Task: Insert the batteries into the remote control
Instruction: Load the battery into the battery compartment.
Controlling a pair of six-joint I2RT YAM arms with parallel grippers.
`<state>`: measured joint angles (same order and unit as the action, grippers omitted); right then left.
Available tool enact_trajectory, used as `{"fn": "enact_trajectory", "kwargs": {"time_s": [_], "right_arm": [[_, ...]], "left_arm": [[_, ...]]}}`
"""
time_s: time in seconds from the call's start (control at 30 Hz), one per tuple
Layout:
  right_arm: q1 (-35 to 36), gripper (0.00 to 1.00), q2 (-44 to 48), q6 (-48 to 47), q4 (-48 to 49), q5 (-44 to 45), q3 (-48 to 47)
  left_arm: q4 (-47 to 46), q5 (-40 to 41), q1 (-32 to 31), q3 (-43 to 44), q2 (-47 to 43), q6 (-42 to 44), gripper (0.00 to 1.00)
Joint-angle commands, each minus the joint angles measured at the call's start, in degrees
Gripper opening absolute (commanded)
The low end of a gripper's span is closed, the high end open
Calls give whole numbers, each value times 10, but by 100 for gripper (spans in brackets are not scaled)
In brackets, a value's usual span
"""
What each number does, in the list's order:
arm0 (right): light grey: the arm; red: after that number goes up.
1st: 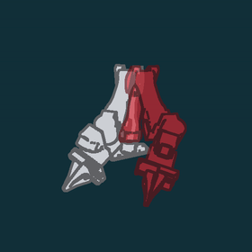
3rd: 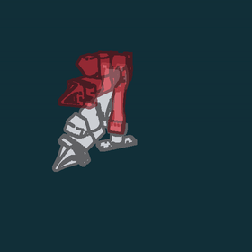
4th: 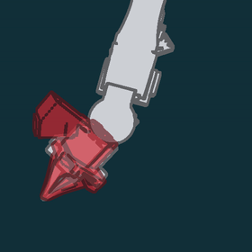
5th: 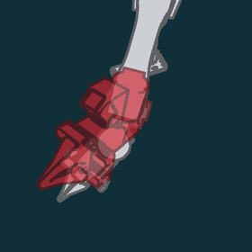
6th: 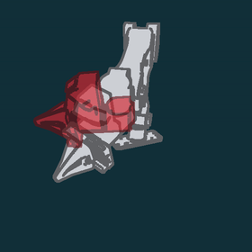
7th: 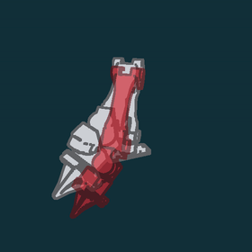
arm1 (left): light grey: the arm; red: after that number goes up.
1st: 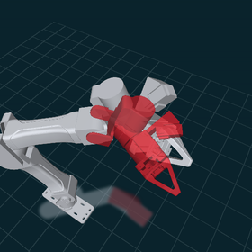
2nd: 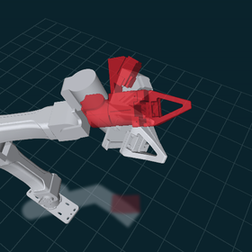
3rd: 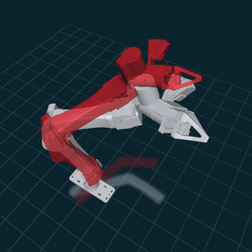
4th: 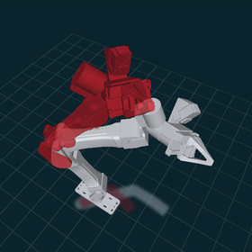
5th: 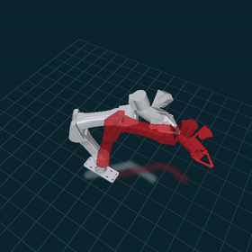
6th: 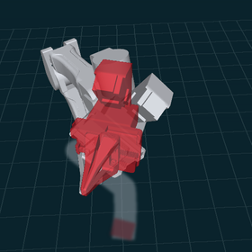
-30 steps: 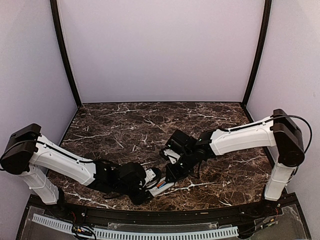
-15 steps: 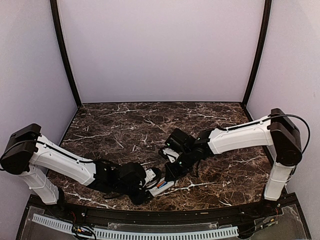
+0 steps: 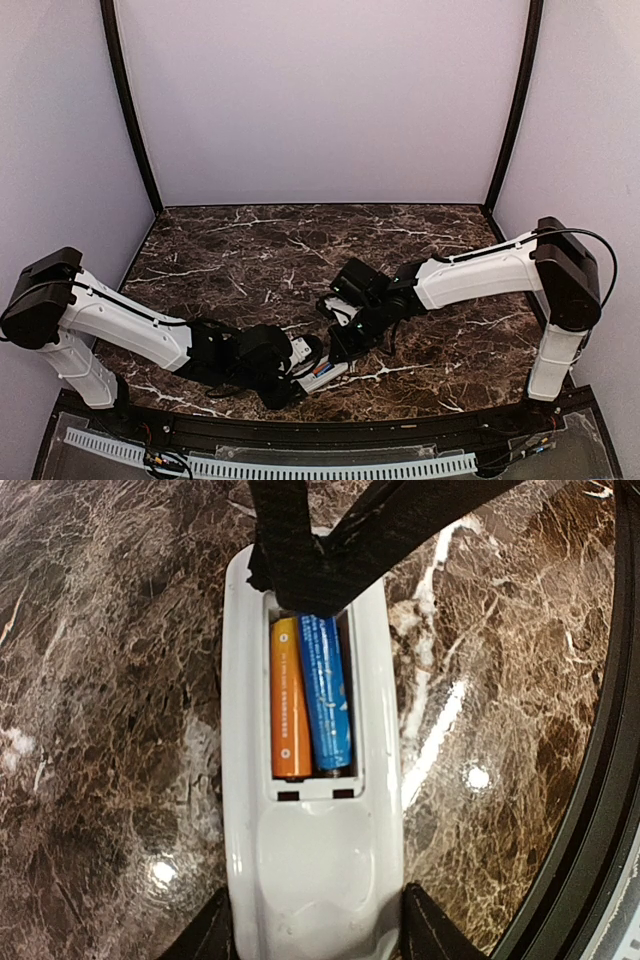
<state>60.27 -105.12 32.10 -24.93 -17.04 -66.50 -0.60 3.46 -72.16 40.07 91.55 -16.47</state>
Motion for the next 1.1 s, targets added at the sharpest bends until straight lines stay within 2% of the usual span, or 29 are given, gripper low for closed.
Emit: {"fn": "enact_trajectory", "kwargs": {"time_s": [0.0, 0.5, 0.77, 1.07], "right_arm": [[11, 3, -9, 17, 26, -24, 24], [36, 2, -39, 38, -16, 8, 12], [56, 10, -46, 37, -127, 148, -28], [64, 16, -49, 34, -140, 162, -43]], "left_arm": [[58, -33, 0, -18, 19, -4, 42], [59, -33, 1, -18, 19, -5, 42], [58, -33, 2, -19, 17, -5, 42], [57, -33, 4, -19, 17, -5, 41]]}}
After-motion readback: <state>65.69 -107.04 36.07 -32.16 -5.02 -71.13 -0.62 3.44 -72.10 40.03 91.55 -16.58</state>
